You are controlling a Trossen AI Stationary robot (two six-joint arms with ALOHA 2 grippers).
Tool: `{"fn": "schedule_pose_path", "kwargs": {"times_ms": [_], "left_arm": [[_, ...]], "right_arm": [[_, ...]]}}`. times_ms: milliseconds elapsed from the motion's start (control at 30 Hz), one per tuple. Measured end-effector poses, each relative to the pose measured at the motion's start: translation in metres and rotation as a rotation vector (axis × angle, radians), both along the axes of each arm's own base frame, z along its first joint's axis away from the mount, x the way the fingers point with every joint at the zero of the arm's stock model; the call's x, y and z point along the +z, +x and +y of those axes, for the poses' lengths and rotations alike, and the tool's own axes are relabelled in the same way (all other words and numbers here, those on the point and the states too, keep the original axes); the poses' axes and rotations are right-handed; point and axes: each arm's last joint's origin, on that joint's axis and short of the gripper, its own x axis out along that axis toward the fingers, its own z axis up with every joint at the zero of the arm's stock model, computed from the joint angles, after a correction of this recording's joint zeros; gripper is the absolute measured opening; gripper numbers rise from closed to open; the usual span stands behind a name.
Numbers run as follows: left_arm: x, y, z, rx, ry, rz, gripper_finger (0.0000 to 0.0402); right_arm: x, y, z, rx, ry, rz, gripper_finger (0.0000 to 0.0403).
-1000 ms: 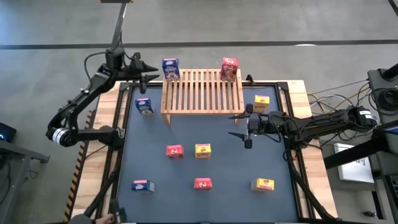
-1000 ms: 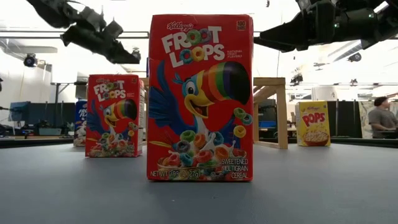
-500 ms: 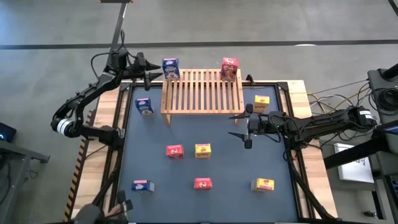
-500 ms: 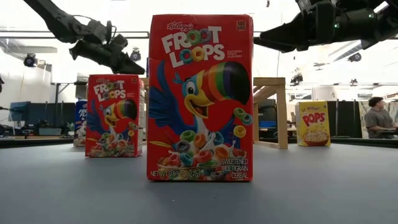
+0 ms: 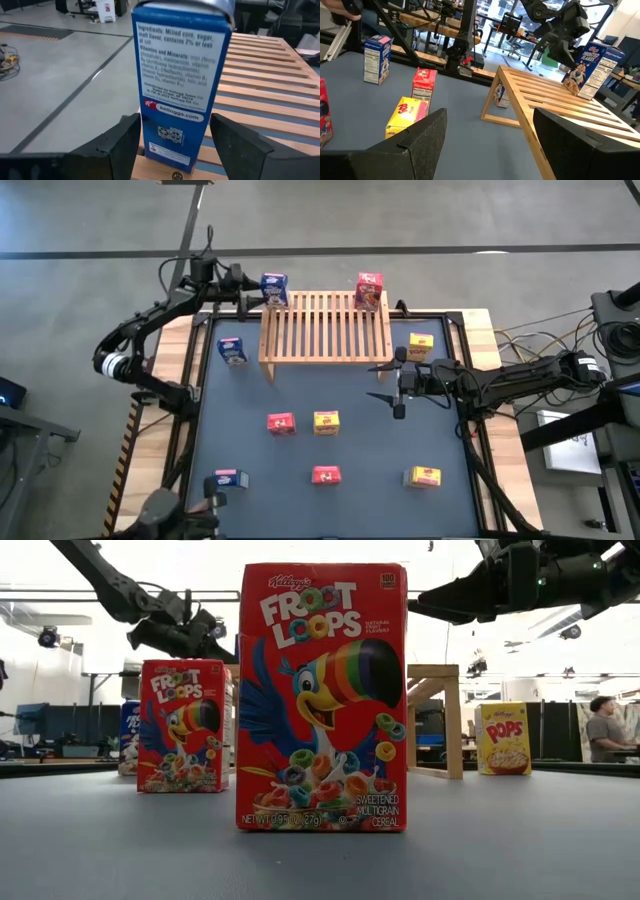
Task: Stack cereal on shelf
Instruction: Put the middle blue cereal box on the shelf
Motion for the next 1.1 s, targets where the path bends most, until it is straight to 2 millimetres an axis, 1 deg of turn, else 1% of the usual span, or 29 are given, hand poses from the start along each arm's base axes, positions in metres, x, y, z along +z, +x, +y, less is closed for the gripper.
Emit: {"fn": "schedule_pose_path", "kwargs": {"times_ms": [467,833,1100], "left_arm": [[0.001,0.011,-0.006,-0.035,-0.004,-0.002,0.0223],[0.005,0.014,-0.005,-0.022,0.003,-0.014,0.0198],[0.006,0.021,-0.008,-0.031,0.012,-0.01,0.0196]], "right_arm": [[0.0,0.0,-0.001,-0.026,-0.005,0.001,0.0286],[0.0,0.0,-0.001,-0.026,-0.001,0.0,0.0286],[0.0,0.0,-0.001,-0.026,-0.001,0.0,0.0286]]}}
